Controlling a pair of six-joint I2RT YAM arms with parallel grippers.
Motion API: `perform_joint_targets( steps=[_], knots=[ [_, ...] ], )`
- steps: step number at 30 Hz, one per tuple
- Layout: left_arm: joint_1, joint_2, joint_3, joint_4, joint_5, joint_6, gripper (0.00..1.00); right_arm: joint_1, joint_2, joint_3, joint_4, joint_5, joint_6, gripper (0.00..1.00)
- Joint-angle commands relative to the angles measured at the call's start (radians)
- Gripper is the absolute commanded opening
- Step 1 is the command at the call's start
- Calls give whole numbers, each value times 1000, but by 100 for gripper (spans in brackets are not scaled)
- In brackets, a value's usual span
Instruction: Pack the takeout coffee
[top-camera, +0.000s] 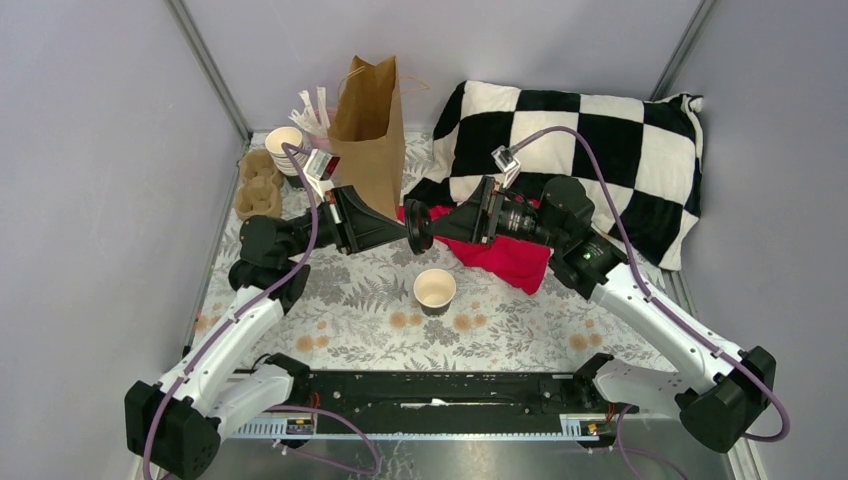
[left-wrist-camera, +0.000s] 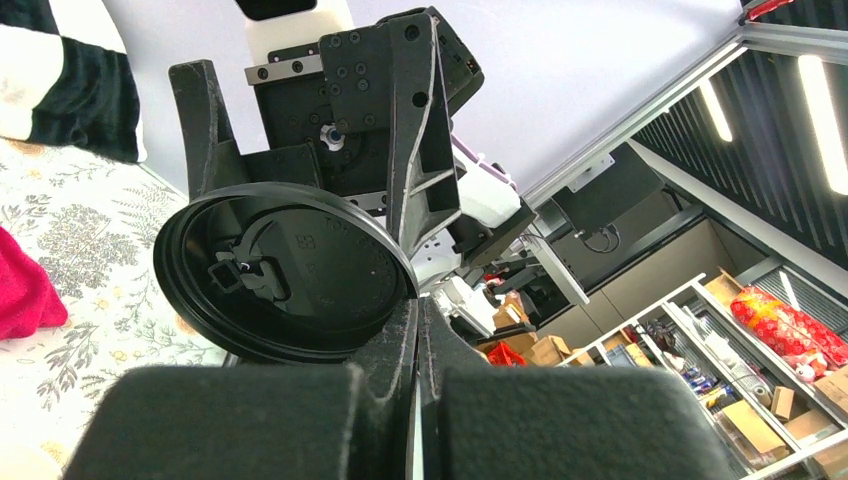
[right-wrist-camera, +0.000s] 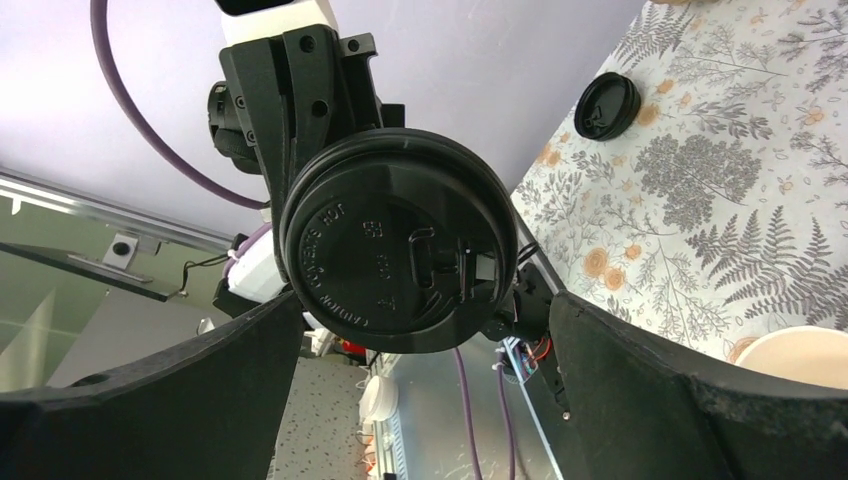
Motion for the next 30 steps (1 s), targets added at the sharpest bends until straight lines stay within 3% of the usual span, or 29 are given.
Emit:
perform_joint_targets(
  steps=[1, 7, 30],
  knots=[
    [-8, -1, 5, 27, -13, 24, 0, 20, 2, -8, 93, -3, 25, 100],
    [-21, 0, 6, 21, -21, 28, 0, 28, 6, -32, 176, -11, 74, 100],
    [-54, -3, 22, -85, -33, 92, 0, 50, 15, 24, 55, 33, -4, 100]
  ],
)
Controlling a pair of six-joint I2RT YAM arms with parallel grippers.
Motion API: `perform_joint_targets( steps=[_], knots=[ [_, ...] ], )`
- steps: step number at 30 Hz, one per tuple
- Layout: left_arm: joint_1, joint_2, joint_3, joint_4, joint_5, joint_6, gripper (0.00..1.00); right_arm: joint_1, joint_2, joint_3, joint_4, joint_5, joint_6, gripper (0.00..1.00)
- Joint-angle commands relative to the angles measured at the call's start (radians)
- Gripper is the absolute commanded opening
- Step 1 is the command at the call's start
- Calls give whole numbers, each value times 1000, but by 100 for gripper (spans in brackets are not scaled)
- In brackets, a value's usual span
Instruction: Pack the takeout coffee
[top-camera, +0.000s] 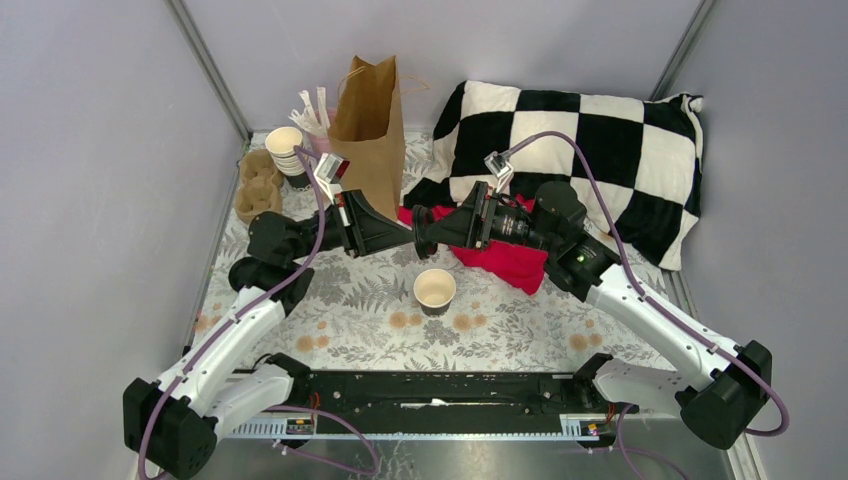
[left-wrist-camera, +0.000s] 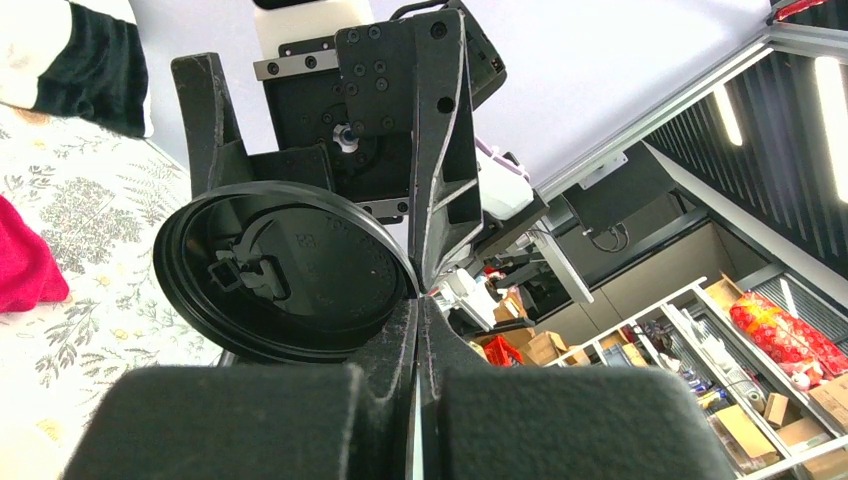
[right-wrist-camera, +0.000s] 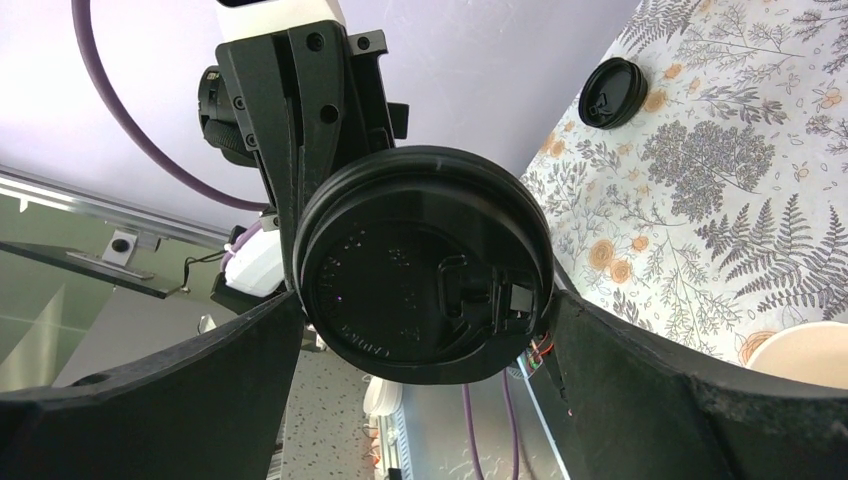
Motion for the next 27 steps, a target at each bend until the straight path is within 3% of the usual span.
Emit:
perform_joint_targets(
  steps=[1, 27],
  knots=[
    [-11, -4, 23, 2, -8, 36, 0, 10, 1, 54, 21, 12, -20, 100],
    [-30, -2, 41, -24, -15, 56, 0, 12, -3, 20, 85, 10, 26, 95]
  ],
)
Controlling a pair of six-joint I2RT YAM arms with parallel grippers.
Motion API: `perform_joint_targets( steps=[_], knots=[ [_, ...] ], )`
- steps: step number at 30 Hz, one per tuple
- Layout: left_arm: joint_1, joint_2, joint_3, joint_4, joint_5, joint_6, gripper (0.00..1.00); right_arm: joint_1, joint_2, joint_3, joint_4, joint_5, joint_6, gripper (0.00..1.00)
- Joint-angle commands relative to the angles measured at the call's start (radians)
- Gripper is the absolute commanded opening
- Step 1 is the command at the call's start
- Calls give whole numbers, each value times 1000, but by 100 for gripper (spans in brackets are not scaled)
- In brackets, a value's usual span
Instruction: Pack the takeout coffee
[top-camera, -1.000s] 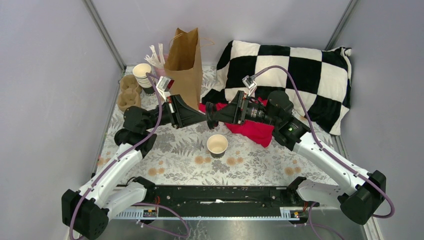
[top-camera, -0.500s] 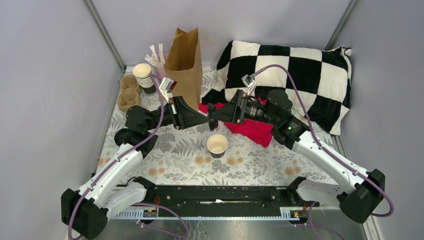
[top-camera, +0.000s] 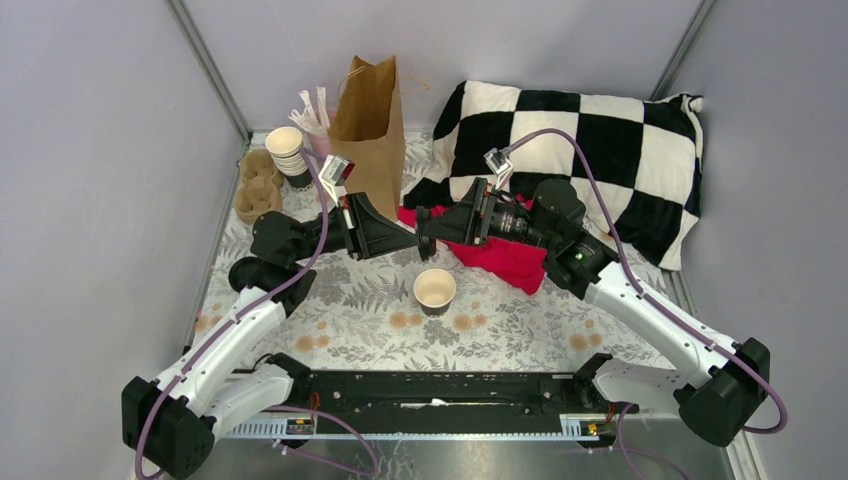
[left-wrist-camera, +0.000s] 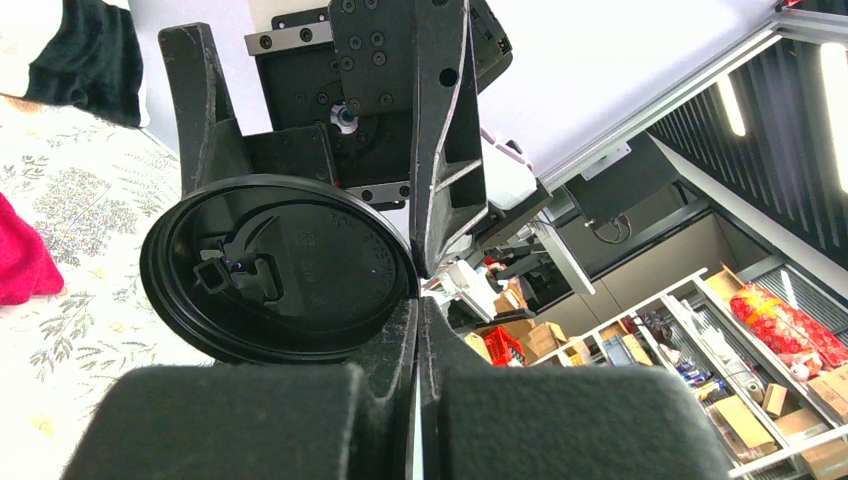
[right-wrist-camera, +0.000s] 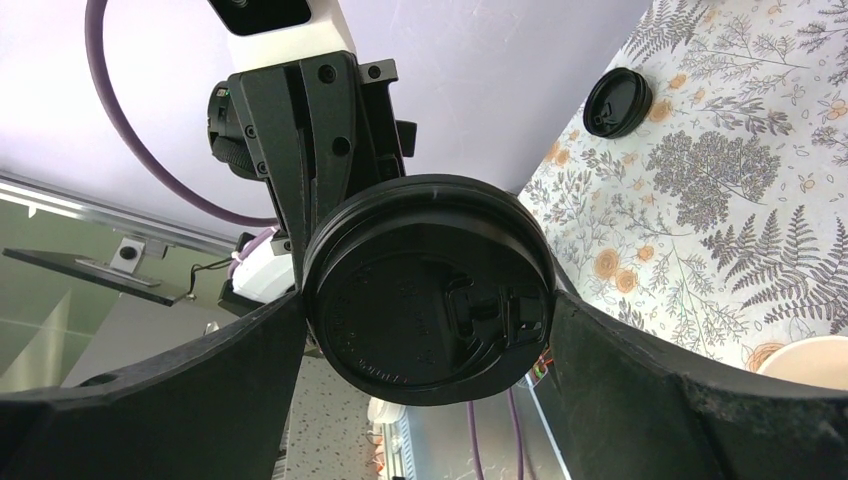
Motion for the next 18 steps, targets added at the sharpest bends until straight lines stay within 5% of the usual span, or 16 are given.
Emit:
perform_joint_targets(
  steps=[1, 5, 8, 15, 18],
  knots=[
    [-3, -1, 43, 14, -5, 24, 0, 12, -19, 6, 65, 4, 11, 95],
    [-3, 6, 50, 7, 1, 26, 0, 12, -17, 4, 60, 6, 10, 94],
    [-3, 10, 44, 5, -2, 22, 18, 12, -17, 1, 63, 6, 13, 92],
    [-3, -3, 33, -27, -5, 40, 39, 12, -31, -15, 55, 18, 10, 91],
    [5, -54, 66, -242, -30, 173, 52, 12, -51, -7, -62, 58, -70, 91]
  ],
)
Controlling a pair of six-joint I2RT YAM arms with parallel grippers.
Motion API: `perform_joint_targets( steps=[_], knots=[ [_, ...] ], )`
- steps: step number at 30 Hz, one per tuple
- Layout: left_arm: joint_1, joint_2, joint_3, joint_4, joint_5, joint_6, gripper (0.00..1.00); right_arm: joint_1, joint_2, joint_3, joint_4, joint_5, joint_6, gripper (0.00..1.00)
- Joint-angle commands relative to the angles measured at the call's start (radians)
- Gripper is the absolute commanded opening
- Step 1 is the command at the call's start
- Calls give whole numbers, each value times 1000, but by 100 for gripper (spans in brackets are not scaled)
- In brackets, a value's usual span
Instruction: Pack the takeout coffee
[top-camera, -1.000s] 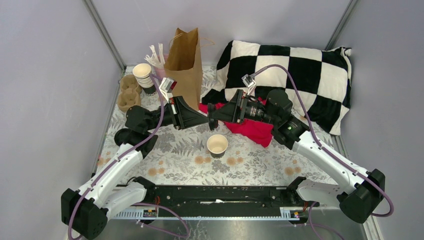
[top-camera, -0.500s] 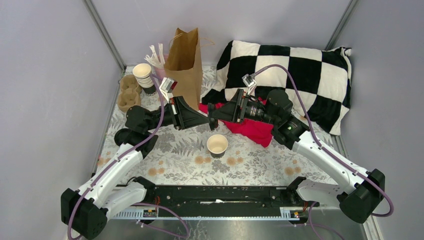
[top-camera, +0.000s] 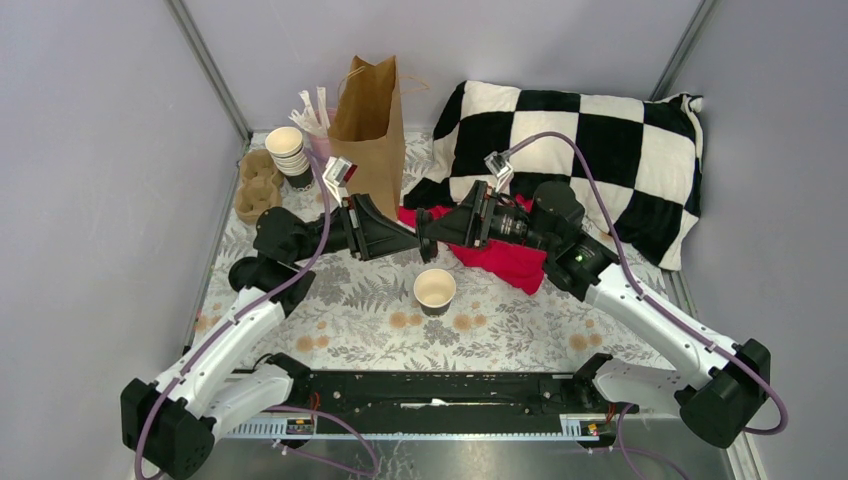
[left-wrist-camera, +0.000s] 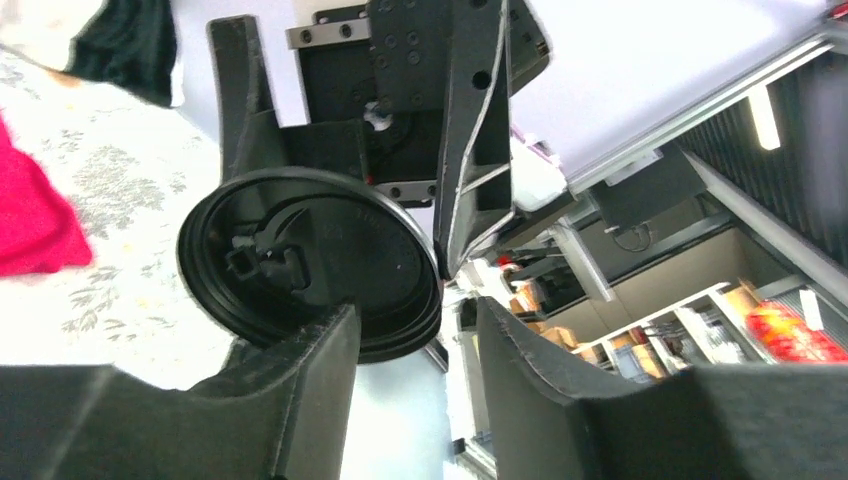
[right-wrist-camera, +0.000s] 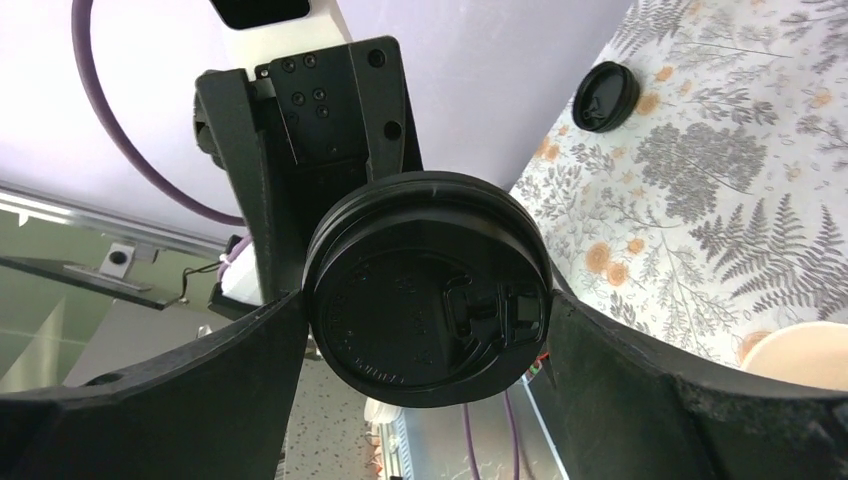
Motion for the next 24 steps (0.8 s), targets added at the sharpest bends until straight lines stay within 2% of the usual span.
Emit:
perform_joint_targets(
  steps=[1, 3, 5, 7, 9, 12, 15, 18, 24],
  knots=[
    [9, -79, 82, -300, -46, 220, 58, 12, -52, 21, -140, 78, -130, 91],
    [13, -121, 150, -616, -138, 400, 71, 12, -61, 48, -301, 126, -249, 89],
    [13, -139, 221, -899, -275, 536, 78, 12, -48, 84, -469, 164, -375, 88],
    [14, -148, 244, -1066, -396, 579, 87, 18, -23, 116, -584, 201, -493, 87],
    [14, -169, 239, -1166, -469, 573, 93, 38, 18, 150, -675, 250, -575, 86],
    [14, -223, 208, -1227, -590, 542, 94, 131, 119, 241, -821, 417, -677, 85],
    [14, -277, 151, -1211, -653, 524, 95, 245, 220, 327, -910, 621, -726, 85],
    [14, -305, 86, -1169, -671, 522, 95, 301, 282, 356, -933, 710, -730, 85],
    [14, -289, -42, -1069, -672, 522, 95, 306, 381, 408, -969, 768, -762, 86]
  ],
)
